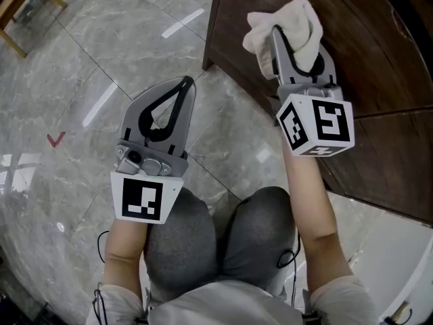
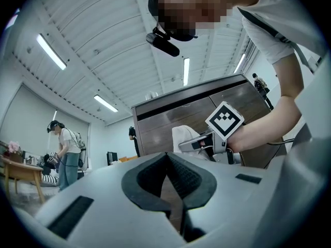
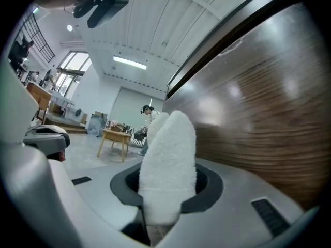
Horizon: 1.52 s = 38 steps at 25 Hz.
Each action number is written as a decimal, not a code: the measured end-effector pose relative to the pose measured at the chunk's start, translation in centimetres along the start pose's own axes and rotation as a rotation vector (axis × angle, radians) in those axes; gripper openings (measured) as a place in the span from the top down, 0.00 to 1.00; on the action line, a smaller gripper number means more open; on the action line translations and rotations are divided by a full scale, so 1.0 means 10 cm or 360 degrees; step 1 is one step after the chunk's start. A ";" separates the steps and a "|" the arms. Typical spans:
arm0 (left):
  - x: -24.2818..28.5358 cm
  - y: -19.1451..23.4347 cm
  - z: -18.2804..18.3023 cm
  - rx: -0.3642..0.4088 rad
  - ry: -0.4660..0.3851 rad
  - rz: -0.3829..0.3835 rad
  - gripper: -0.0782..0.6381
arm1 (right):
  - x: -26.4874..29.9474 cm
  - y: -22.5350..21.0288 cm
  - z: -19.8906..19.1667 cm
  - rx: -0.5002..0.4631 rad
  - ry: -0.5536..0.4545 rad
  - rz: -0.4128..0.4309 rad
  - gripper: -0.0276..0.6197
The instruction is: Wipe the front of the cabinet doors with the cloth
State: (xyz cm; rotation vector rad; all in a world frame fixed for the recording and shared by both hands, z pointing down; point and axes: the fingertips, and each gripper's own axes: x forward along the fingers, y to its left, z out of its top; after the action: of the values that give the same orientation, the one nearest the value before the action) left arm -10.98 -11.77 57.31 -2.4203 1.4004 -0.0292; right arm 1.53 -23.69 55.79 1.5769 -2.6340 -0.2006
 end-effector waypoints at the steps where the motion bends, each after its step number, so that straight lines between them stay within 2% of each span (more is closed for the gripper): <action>1: 0.01 -0.02 -0.01 0.0003 0.0005 -0.0006 0.87 | -0.06 -0.03 -0.01 0.0020 -0.0004 -0.0006 0.75; 5: 0.05 -0.10 -0.01 0.0013 0.0017 -0.0017 0.87 | -0.27 -0.17 -0.09 0.0082 -0.0010 -0.0027 0.75; 14: 0.12 -0.26 0.00 0.0026 0.0014 -0.0050 0.87 | -0.68 -0.39 -0.17 0.0049 -0.0011 -0.0056 0.75; 20: 0.21 -0.42 0.02 -0.0012 -0.0010 -0.0086 0.87 | -0.99 -0.55 -0.31 0.0078 0.0027 -0.0105 0.75; 26: 0.44 -0.73 0.05 -0.0039 -0.0045 -0.0195 0.87 | -1.46 -0.80 -0.39 0.0088 0.0073 -0.0185 0.75; 32: 0.57 -0.78 -0.02 -0.0040 -0.0043 -0.0245 0.87 | -1.64 -0.94 -0.49 0.0103 0.0108 -0.0246 0.75; 35: 0.57 -0.83 -0.03 -0.0035 -0.0041 -0.0250 0.87 | -1.71 -0.96 -0.52 0.0044 0.0117 -0.0265 0.75; 38: 0.53 -0.83 -0.03 -0.0032 -0.0033 -0.0237 0.87 | -1.72 -0.82 -0.49 -0.0063 0.0120 -0.0212 0.75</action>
State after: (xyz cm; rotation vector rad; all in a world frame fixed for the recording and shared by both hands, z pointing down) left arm -1.39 -12.58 59.28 -2.5290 1.2149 -0.0260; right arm 17.42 -12.74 59.62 1.7126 -2.4561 -0.1950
